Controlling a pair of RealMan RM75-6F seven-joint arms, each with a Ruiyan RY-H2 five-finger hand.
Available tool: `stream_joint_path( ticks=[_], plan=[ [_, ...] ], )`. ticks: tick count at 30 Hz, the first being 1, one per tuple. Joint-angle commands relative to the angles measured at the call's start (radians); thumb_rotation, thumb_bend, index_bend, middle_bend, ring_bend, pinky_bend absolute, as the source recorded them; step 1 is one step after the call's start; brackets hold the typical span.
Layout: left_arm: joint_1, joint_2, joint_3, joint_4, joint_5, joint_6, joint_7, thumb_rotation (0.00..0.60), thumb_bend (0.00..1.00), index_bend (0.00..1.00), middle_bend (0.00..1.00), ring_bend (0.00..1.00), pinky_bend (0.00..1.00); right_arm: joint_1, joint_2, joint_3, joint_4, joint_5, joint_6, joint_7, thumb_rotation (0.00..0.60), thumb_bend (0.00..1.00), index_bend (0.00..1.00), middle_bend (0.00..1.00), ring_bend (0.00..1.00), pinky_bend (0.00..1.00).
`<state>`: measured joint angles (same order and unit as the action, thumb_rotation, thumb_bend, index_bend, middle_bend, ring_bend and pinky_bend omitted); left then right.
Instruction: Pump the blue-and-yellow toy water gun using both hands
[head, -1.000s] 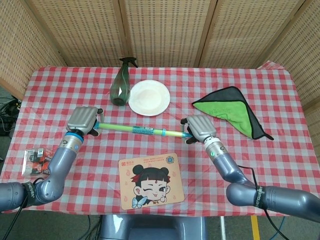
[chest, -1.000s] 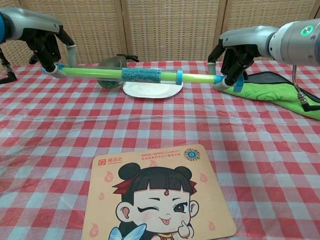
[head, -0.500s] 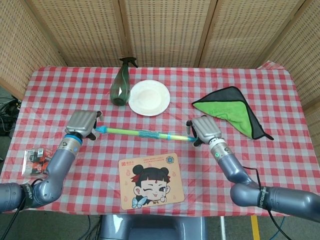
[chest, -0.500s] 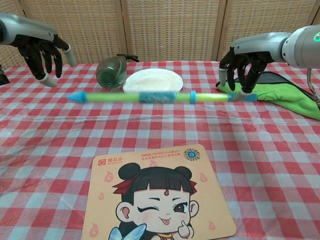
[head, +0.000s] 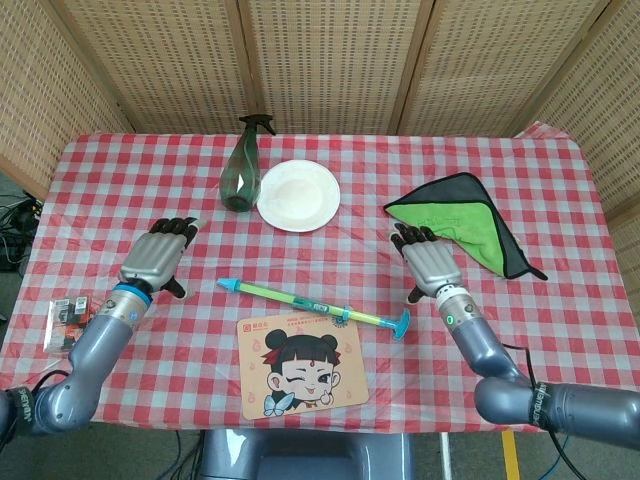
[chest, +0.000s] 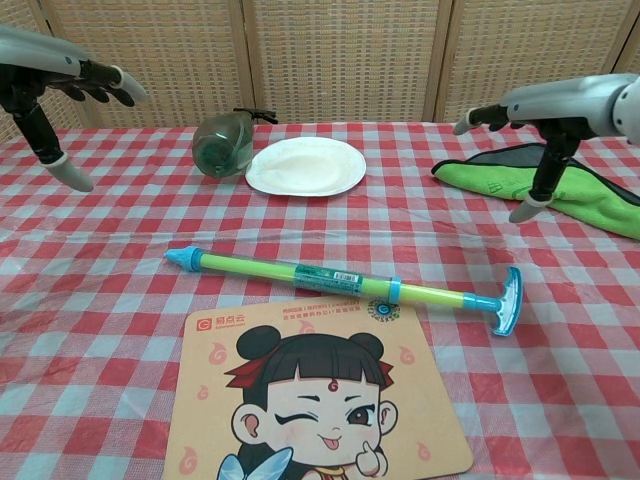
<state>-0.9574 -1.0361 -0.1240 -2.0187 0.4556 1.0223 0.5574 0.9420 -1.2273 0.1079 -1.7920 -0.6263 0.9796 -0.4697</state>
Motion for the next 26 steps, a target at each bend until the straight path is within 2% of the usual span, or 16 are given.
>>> stream_joint_path(
  ticks=[1, 3, 5, 11, 14, 20, 26],
  plan=[
    [0.17, -0.028, 0.07, -0.031, 0.313, 0.229, -0.076, 0.6, 0.12, 0.0, 0.0, 0.0, 0.0, -0.093, 0.02, -0.028, -0.043, -0.139, 0.105, 0.068, 0.6, 0.2, 0.0, 0.0, 0.0, 0.0],
    [0.266, -0.081, 0.137, 0.0, 0.483, 0.375, -0.079, 0.6, 0.12, 0.0, 0.0, 0.0, 0.0, -0.171, 0.019, -0.06, -0.053, -0.254, 0.191, 0.125, 0.6, 0.2, 0.0, 0.0, 0.0, 0.0],
    [0.343, -0.121, 0.189, 0.038, 0.611, 0.467, -0.105, 0.6, 0.12, 0.0, 0.0, 0.0, 0.0, -0.239, 0.012, -0.1, -0.046, -0.374, 0.27, 0.169, 0.6, 0.2, 0.0, 0.0, 0.0, 0.0],
    [0.523, -0.221, 0.291, 0.214, 0.853, 0.633, -0.192, 0.6, 0.12, 0.0, 0.0, 0.0, 0.0, -0.402, -0.027, -0.177, 0.033, -0.619, 0.445, 0.302, 0.6, 0.2, 0.0, 0.0, 0.0, 0.0],
    [0.592, -0.254, 0.319, 0.292, 0.902, 0.666, -0.231, 0.6, 0.12, 0.0, 0.0, 0.0, 0.0, -0.464, -0.043, -0.204, 0.08, -0.688, 0.5, 0.328, 0.6, 0.2, 0.0, 0.0, 0.0, 0.0],
    [0.713, -0.295, 0.335, 0.434, 0.966, 0.733, -0.335, 0.6, 0.12, 0.0, 0.0, 0.0, 0.0, -0.569, -0.07, -0.247, 0.158, -0.794, 0.587, 0.334, 0.6, 0.2, 0.0, 0.0, 0.0, 0.0],
    [0.763, -0.292, 0.322, 0.473, 1.001, 0.753, -0.372, 0.6, 0.12, 0.0, 0.0, 0.0, 0.0, -0.621, -0.084, -0.256, 0.192, -0.839, 0.602, 0.357, 0.6, 0.2, 0.0, 0.0, 0.0, 0.0]
  ],
)
